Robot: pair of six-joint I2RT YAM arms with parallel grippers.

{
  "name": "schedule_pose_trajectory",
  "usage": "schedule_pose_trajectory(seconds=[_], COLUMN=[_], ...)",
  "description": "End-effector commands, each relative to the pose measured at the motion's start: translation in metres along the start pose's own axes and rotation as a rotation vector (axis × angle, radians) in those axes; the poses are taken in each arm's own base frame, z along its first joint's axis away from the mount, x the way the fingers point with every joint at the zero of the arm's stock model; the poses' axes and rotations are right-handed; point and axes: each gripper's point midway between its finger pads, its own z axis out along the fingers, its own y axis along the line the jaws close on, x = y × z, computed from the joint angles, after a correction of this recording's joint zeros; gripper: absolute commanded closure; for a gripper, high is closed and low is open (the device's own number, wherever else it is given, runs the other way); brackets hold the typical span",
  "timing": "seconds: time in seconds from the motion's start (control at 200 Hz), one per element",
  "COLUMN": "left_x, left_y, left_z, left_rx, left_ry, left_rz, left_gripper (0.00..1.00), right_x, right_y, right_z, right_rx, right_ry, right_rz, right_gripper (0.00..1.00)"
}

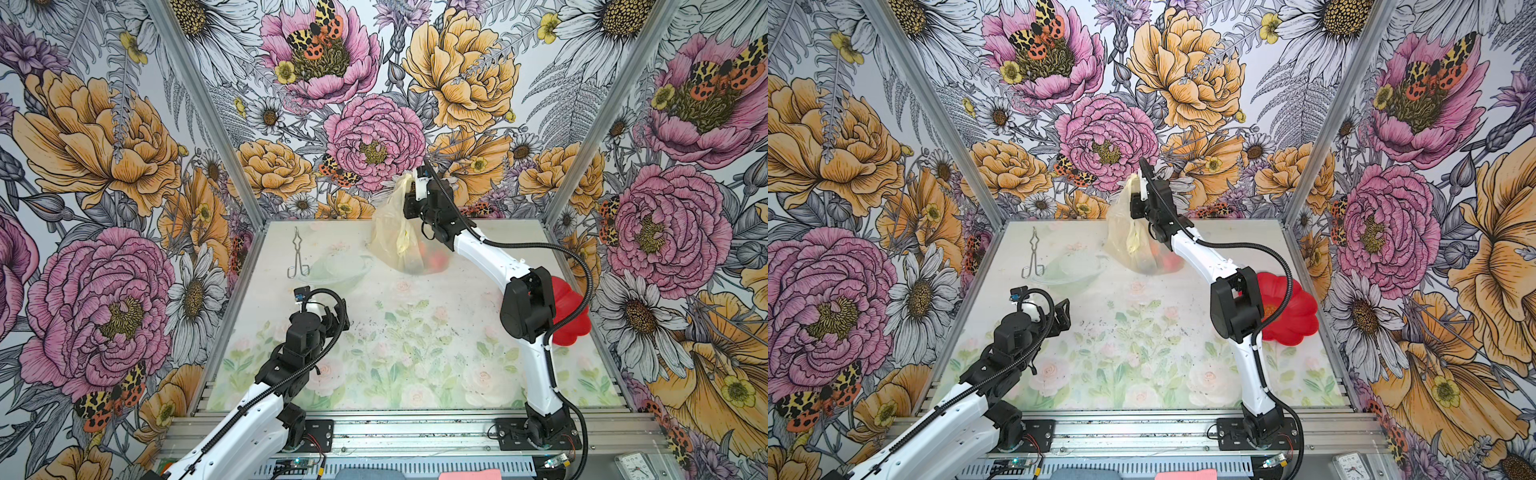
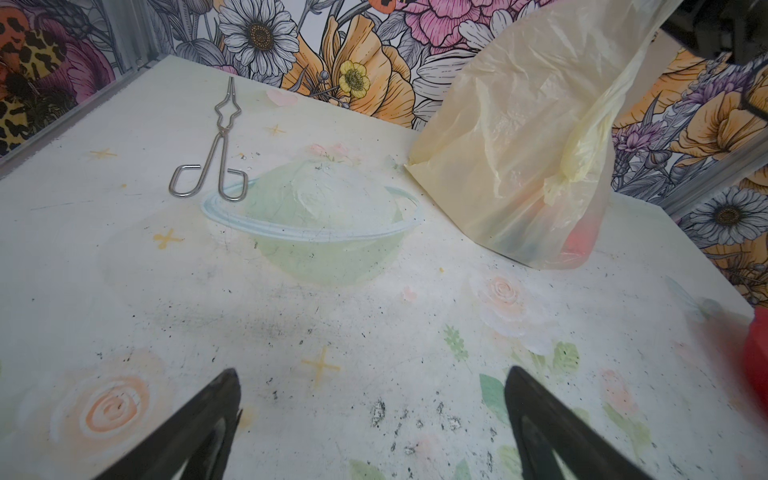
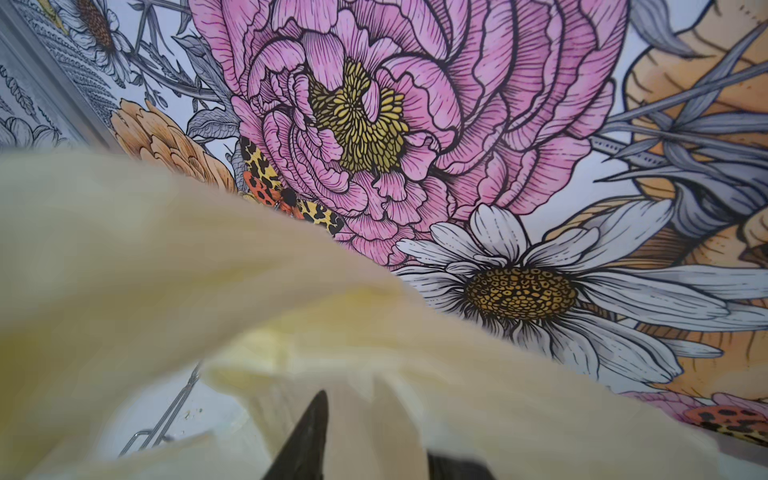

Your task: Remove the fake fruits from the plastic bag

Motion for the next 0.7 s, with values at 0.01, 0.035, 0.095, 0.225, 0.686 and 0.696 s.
schedule_pose_trajectory(seconds=[0.01, 0.035, 0.095, 0.225, 0.686, 0.696], left_x=[-0.002, -0.003, -0.002, -0.002, -0.008, -0.009], left_y=[0.005, 0.005, 0.006, 0.007, -0.005, -0.007], left_z=[0.000, 0.000, 0.000, 0.000, 0.010, 0.010], left_rx=[-0.022, -0.024, -0.026, -0.030, -0.017, -0.012], left_ry=[-0.026, -0.027, -0.027, -0.026, 0.025, 0.030], left_rz=[0.013, 0.012, 0.011, 0.011, -0.020, -0.023], left_gripper=[0.01, 0.01, 0.01, 0.01, 0.01, 0.01], right_x=[-0.005, -0.007, -0.014, -0.023, -0.026, -0.026], right_y=[-0.004, -0.003, -0.002, -0.001, -0.015, -0.015], right_z=[-0.002, -0.004, -0.009, -0.025, -0.126, -0.129], right_rx=[0.053, 0.054, 0.059, 0.066, 0.099, 0.098], right_ry=[0.009, 0.005, -0.005, -0.016, -0.107, -0.110], right_rz=[-0.037, -0.039, -0.039, -0.040, -0.023, -0.020], right_gripper=[0.90, 0.96, 1.00, 1.00, 1.00, 1.00])
